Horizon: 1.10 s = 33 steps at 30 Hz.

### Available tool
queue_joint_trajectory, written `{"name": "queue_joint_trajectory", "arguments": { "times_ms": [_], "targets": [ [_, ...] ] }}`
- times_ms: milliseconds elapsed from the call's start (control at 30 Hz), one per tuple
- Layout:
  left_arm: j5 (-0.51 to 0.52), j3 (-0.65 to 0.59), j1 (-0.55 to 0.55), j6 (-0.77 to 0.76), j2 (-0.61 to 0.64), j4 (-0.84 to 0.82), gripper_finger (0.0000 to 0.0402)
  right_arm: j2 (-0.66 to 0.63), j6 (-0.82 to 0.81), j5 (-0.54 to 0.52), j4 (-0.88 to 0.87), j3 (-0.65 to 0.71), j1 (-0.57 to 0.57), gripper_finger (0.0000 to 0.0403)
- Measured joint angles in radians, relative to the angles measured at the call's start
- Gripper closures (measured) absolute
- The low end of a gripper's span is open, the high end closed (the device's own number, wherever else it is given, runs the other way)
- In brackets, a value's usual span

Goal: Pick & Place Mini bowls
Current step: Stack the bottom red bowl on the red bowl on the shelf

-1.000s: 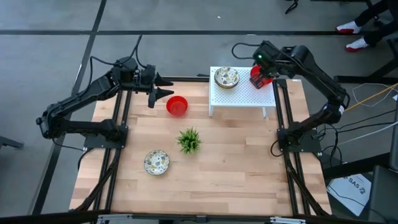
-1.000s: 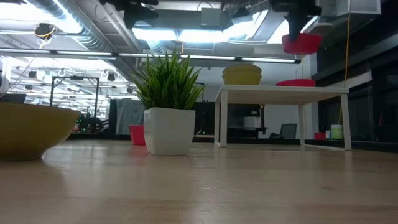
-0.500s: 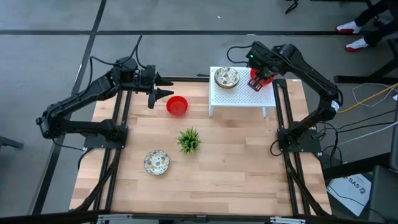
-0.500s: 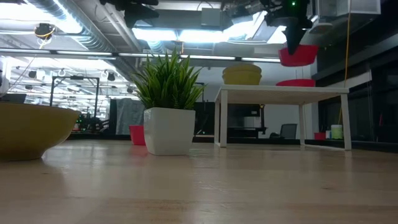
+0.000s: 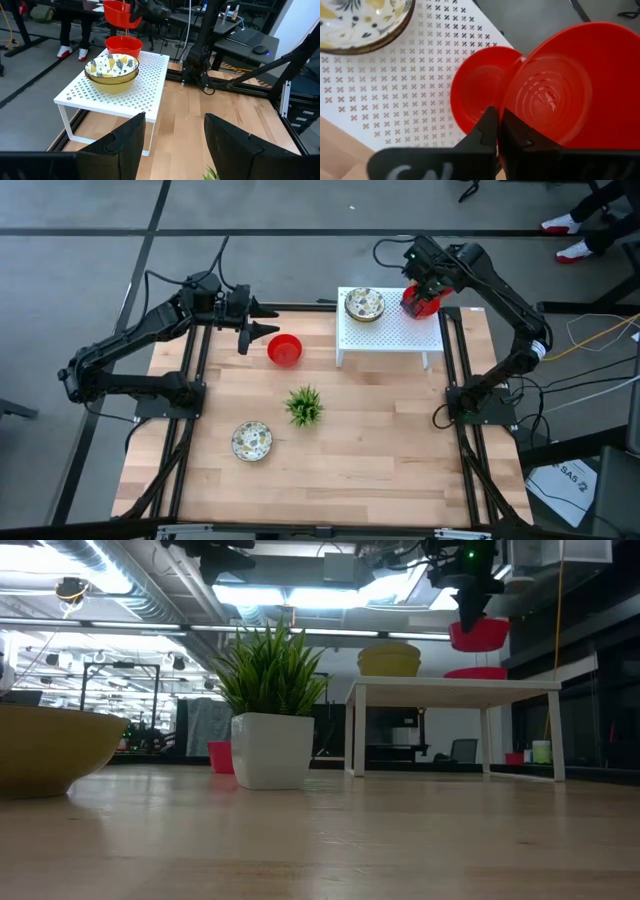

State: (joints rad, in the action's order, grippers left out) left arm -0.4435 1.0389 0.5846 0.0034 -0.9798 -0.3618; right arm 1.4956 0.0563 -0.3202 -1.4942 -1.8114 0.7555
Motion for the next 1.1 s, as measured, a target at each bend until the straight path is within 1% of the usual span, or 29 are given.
{"name": "queue_joint_trajectory", "arguments": {
  "times_ms": [533,800,967,1100],
  "targets": [
    [0.0,0.0,0.0,-0.007,0.0,0.0,0.0203,0.0,-0.018,0.011,0.088,0.0,0.014,0.0397],
    [0.0,0.0,0.0,-0.008,0.0,-0.001,0.0203,0.0,-0.02,0.011,0.098,0.0,0.032,0.0397],
    [0.0,0.0,0.0,-0.008,0.0,-0.001,0.0203,0.0,-0.021,0.047,0.105,0.0,0.045,0.0397],
    [0.0,0.0,0.0,-0.003,0.0,-0.002,0.0203,0.0,-0.026,0.051,0.118,0.0,0.046,0.0397]
  ]
}}
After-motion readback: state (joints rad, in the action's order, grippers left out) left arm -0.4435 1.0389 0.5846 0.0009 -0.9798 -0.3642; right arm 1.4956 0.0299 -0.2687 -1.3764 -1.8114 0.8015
